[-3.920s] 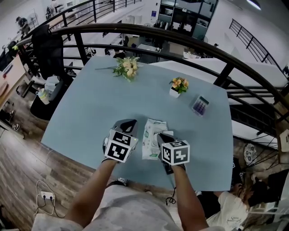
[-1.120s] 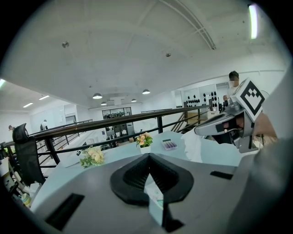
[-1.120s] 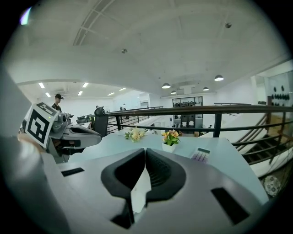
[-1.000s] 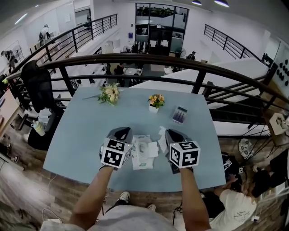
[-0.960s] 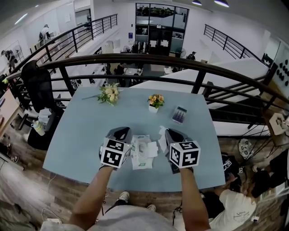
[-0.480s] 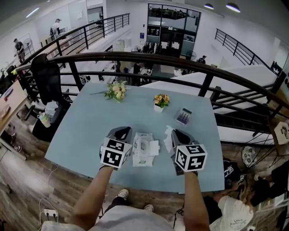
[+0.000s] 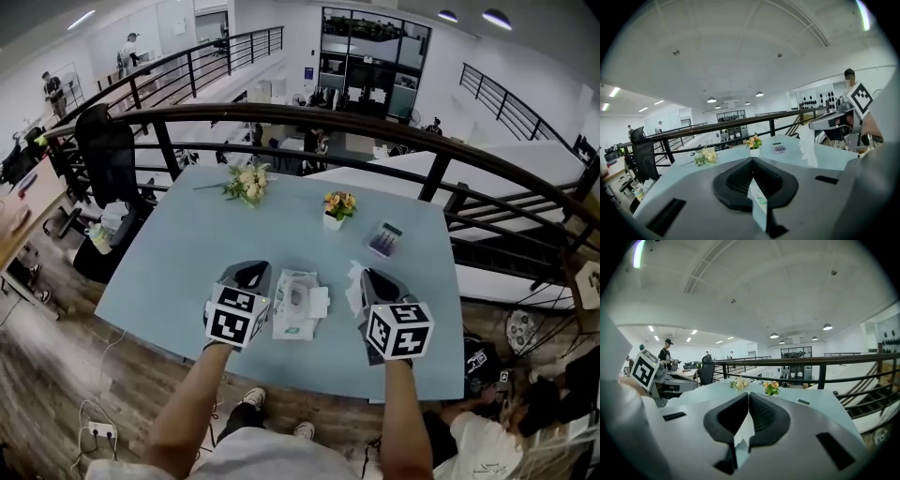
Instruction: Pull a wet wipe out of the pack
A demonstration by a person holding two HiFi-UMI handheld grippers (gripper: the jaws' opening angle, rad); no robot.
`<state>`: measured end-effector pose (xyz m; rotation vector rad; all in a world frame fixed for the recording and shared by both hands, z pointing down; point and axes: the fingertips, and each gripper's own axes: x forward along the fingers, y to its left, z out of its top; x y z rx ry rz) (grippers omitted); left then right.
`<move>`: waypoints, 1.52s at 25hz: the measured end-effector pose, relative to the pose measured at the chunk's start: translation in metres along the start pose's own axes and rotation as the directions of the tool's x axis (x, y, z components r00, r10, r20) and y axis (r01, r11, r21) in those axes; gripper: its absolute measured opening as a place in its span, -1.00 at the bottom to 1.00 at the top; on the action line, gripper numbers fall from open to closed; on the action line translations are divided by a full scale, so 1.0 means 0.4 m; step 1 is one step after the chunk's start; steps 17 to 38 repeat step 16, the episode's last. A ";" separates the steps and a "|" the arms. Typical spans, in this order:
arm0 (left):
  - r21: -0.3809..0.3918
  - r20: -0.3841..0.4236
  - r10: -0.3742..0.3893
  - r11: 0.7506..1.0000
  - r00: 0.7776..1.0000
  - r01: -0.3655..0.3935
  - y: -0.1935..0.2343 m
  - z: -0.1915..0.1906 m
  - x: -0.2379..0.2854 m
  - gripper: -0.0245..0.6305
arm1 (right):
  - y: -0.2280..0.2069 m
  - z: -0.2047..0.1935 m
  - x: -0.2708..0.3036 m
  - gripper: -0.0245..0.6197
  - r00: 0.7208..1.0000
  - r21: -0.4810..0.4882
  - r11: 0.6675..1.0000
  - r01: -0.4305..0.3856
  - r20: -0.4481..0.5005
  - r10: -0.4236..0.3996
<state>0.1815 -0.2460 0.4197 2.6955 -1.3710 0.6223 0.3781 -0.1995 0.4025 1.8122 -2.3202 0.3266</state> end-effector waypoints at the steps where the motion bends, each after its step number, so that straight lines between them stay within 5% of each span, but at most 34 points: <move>1: -0.002 0.000 0.003 1.000 1.000 -0.003 -0.002 -0.002 -0.001 -0.94 | -0.001 0.000 -0.003 -0.89 1.000 -0.001 1.000 -0.003 0.001 0.003; 38: -0.022 -0.014 0.023 1.000 1.000 -0.023 -0.030 -0.035 0.001 -0.94 | -0.021 -0.023 -0.014 -0.89 1.000 -0.013 1.000 -0.019 -0.002 0.019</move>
